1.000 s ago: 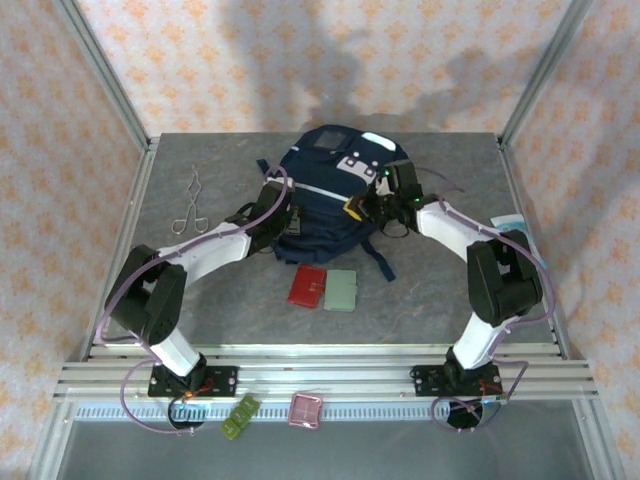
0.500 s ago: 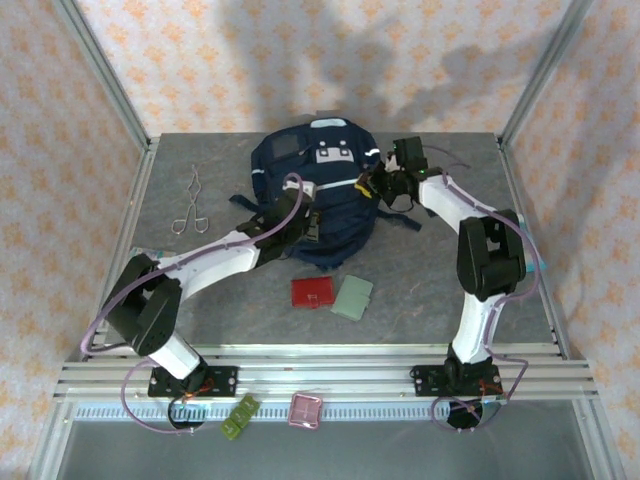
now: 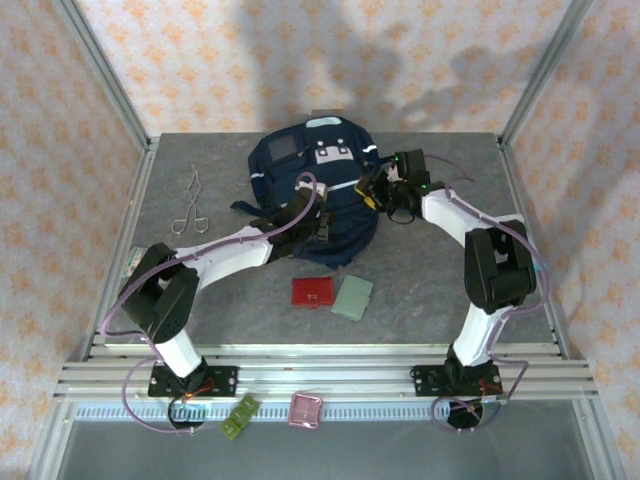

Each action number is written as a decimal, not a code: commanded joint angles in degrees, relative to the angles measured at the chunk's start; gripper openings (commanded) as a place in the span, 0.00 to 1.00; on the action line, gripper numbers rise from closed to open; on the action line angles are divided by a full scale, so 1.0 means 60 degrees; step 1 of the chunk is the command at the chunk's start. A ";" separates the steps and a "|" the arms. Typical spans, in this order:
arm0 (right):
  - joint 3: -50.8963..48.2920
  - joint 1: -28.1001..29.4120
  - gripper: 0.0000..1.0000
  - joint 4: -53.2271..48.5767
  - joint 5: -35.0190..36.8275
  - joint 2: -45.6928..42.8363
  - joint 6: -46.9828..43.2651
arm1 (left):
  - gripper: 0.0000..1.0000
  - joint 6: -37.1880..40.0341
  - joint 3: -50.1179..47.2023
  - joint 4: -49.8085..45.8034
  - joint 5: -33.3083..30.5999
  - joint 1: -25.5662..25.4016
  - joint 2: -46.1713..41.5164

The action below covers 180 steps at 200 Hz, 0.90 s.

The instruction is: Pack books, pencil case, and school supplies into a backpack

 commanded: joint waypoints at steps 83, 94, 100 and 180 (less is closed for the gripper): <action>0.0249 0.0507 0.06 0.0301 -0.0005 0.0125 0.0428 | 0.19 -0.0257 0.0026 -0.0700 -0.0948 -0.0166 -0.0051; 0.0304 0.0501 0.04 0.0248 0.0023 0.0112 0.0388 | 0.25 -0.0294 -0.0168 -0.0700 -0.1152 -0.0148 -0.0268; 0.0310 0.0496 0.03 0.0248 0.0022 0.0115 0.0381 | 0.31 -0.0317 -0.0270 -0.0675 -0.1235 -0.0123 -0.0393; 0.0296 0.0508 0.01 0.0341 -0.0005 0.0070 0.0403 | 0.53 -0.0556 -0.0308 -0.0482 -0.0336 0.0262 -0.0122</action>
